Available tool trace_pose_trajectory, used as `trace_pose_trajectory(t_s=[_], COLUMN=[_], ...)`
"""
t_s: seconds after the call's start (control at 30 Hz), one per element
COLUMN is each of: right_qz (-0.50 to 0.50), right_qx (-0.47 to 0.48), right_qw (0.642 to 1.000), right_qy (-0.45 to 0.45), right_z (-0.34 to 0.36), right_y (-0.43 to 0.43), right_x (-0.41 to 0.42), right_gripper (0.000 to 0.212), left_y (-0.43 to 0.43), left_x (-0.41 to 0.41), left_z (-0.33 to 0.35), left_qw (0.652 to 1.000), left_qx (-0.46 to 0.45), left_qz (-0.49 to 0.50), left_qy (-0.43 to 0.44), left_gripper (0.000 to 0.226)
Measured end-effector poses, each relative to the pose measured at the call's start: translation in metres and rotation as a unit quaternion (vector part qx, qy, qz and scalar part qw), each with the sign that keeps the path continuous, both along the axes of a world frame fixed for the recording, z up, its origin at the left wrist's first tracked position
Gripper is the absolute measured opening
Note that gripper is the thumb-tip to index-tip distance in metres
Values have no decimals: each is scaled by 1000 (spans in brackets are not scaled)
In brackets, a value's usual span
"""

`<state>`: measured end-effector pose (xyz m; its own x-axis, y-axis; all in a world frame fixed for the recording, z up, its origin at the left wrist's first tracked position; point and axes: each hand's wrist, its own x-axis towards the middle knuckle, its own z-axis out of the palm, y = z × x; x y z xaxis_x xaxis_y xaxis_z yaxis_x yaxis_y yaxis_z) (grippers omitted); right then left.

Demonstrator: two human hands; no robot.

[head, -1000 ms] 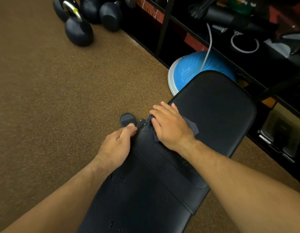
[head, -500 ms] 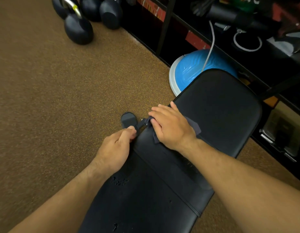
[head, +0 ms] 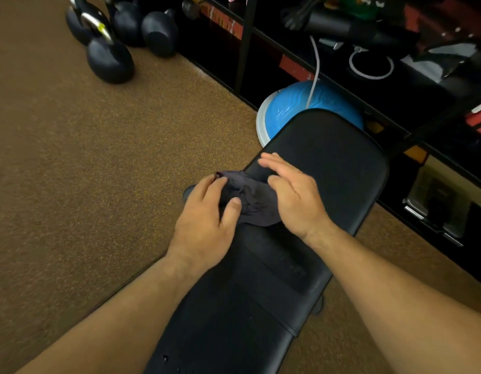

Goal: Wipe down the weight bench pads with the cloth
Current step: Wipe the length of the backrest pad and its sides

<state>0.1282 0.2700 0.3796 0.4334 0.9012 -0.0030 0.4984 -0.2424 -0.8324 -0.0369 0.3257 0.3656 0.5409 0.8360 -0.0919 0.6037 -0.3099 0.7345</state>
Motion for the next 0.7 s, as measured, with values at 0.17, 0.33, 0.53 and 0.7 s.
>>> trace_pose_trajectory(t_s=[0.17,0.33,0.53,0.7], right_qz=[-96,-361,-439,-403], right_qx=[-11,-73,-78,-112], right_qw=[978,928,869,887], right_qy=[-186,-55,213,198], right_z=[-15,-43,-67,-60], right_y=[-90,-150,-132,-124], right_x=[24,20,-6,-10], right_gripper=[35,59,83,85], left_y=[-5,-20,-18,-9], left_x=[49,82,74,44], left_z=[-9,-19,-25,-22], left_qw=[984,952,947,961], left_qx=[80,119,163,127], left_qz=[-60,-42,-44,-54], left_qy=[146,277,274,238], left_gripper=[85,101,84,74])
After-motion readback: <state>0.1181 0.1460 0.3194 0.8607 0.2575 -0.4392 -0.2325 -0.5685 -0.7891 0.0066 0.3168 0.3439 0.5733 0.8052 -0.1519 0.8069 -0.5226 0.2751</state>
